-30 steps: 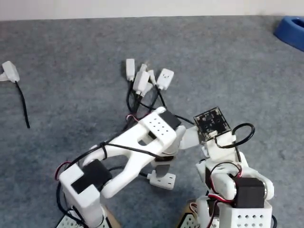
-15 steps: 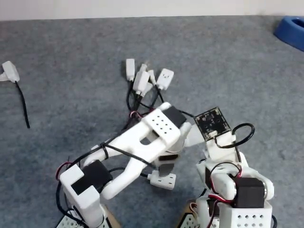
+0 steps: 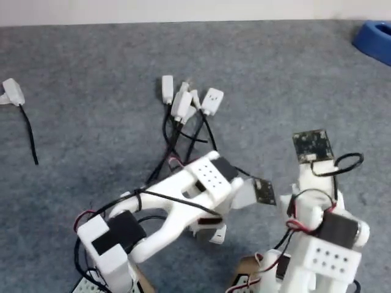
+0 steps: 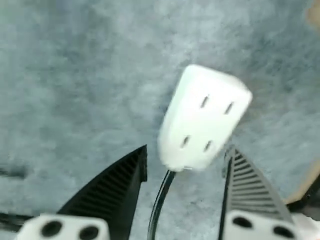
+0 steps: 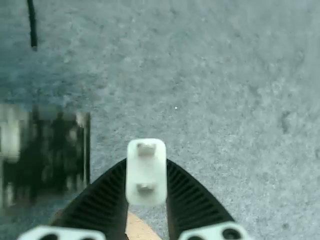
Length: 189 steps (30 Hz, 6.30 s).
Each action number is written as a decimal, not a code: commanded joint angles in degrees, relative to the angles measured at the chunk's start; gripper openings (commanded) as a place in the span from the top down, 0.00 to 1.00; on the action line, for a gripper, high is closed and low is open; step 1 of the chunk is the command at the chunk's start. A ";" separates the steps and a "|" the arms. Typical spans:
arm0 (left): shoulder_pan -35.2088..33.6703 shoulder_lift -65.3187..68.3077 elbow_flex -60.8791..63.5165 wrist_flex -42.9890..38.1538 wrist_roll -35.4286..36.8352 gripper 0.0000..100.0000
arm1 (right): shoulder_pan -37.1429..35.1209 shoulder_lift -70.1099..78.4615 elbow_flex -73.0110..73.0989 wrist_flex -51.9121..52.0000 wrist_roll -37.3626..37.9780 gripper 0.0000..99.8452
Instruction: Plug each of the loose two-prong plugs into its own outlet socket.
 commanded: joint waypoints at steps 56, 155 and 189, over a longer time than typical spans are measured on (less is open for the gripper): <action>-28.62 -4.35 -11.47 -0.35 8.88 0.63 | -20.97 3.74 -1.63 2.68 -3.08 0.99; -43.38 -85.41 38.29 -11.25 23.21 0.63 | -63.87 18.51 13.41 -46.46 -14.59 0.99; -48.13 -85.41 50.15 -19.96 23.12 0.63 | -60.62 5.85 3.47 -20.62 -11.34 0.99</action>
